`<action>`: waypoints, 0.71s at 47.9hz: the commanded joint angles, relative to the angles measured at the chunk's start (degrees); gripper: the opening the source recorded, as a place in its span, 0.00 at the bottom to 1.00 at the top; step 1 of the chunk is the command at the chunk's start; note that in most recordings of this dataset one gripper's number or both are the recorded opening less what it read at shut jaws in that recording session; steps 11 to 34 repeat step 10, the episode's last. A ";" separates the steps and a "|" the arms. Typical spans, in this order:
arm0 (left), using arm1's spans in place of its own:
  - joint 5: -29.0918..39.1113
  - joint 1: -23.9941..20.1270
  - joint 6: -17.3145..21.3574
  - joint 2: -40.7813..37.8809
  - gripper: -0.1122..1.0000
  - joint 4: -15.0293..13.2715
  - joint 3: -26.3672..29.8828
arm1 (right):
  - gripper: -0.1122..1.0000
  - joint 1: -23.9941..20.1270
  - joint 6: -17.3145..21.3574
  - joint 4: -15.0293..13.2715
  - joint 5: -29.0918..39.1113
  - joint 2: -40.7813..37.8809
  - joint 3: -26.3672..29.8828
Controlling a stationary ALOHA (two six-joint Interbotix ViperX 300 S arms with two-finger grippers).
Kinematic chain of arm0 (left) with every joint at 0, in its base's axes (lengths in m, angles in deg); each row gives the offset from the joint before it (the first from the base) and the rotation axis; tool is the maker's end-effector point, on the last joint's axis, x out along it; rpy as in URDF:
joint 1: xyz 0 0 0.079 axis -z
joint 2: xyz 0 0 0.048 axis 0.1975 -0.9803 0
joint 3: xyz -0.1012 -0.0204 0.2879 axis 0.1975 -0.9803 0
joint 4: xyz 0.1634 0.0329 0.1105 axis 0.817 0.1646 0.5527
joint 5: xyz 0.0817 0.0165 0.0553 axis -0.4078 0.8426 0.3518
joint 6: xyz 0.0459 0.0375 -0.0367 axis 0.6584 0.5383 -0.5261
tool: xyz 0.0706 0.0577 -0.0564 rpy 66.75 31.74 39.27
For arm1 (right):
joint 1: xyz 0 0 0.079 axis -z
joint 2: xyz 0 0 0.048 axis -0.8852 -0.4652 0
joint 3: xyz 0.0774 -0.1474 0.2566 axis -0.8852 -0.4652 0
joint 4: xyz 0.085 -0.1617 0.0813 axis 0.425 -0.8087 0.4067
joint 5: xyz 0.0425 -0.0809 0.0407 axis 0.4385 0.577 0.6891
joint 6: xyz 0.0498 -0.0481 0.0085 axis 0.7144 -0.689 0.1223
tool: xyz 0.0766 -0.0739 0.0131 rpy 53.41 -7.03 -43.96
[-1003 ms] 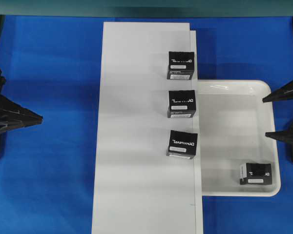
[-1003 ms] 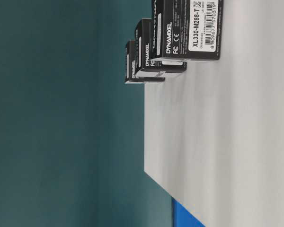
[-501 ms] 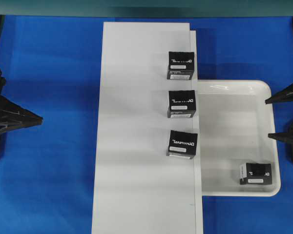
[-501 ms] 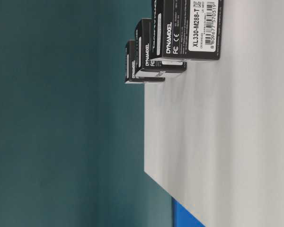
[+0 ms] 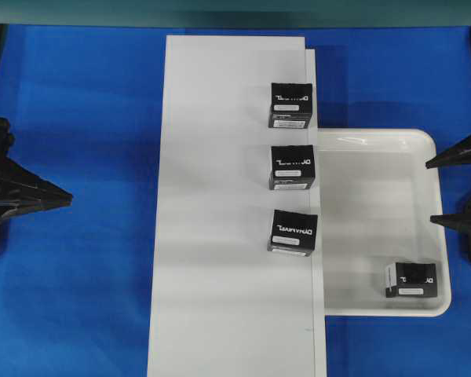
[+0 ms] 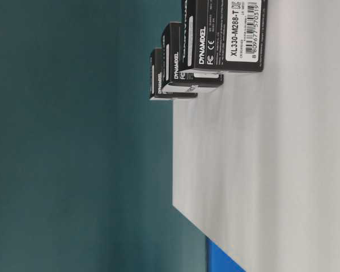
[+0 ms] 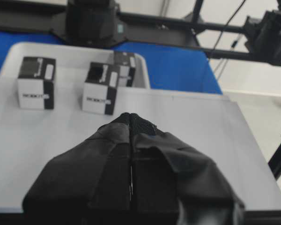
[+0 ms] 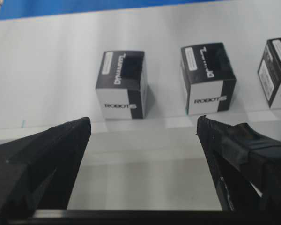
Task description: Place the box from the white plastic tray onto the white base.
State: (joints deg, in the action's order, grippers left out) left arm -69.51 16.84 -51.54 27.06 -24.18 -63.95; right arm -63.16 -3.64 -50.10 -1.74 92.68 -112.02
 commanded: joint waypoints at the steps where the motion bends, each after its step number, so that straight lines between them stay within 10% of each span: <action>1: -0.26 0.18 -0.09 -0.35 0.04 0.09 0.53 | 0.98 0.09 0.00 0.00 -0.35 -0.18 0.18; 34: -0.26 0.18 0.70 -0.44 0.03 0.18 0.26 | 0.98 0.09 0.00 0.00 -0.62 -0.18 -0.44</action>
